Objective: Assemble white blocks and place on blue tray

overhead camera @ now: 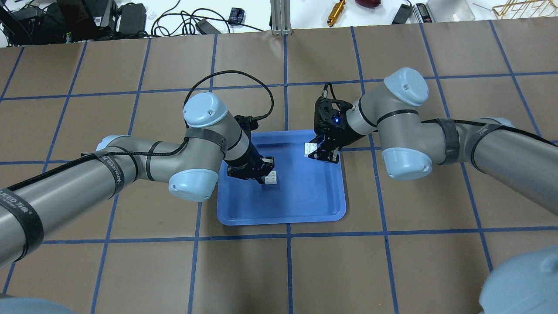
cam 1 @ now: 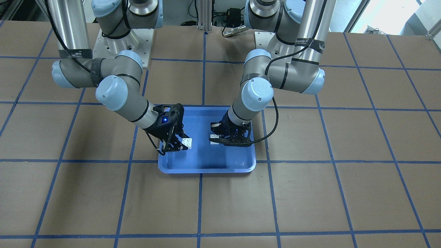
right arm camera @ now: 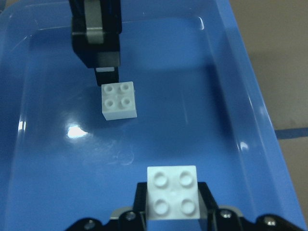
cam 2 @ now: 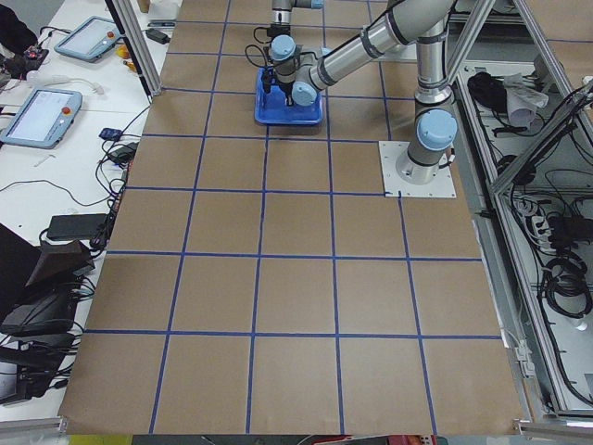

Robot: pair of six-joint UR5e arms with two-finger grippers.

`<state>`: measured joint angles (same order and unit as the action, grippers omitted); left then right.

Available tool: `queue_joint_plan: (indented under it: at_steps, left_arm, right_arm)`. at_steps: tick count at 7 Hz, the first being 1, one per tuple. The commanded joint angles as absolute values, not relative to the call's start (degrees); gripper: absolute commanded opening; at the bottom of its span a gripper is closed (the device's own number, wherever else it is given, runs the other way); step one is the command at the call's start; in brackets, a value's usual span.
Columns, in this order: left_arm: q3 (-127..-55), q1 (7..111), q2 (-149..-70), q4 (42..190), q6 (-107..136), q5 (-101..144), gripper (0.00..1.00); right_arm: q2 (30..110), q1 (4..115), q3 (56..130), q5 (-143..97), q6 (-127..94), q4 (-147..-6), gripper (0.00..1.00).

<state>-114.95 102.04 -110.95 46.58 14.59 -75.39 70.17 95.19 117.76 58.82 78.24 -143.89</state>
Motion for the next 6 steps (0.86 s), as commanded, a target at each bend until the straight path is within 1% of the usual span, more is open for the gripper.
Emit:
queue_joint_plan:
  at_steps: [1, 4, 6]
  left_arm:
    - [-115.49, 102.04, -110.92, 46.58, 14.59, -75.50, 0.01]
    - [-115.49, 102.04, -111.00, 46.50, 14.59, -75.50, 0.01]
    - [-115.58, 102.04, -111.01, 46.58, 14.85, -75.50, 0.01]
  right_arm:
    - [69.44, 97.11, 118.56, 58.89, 77.26, -146.07, 0.00]
    - [65.85, 98.61, 118.57, 58.89, 76.64, -150.89, 0.00]
    - [65.57, 99.40, 118.57, 58.89, 75.77, -151.35, 0.00]
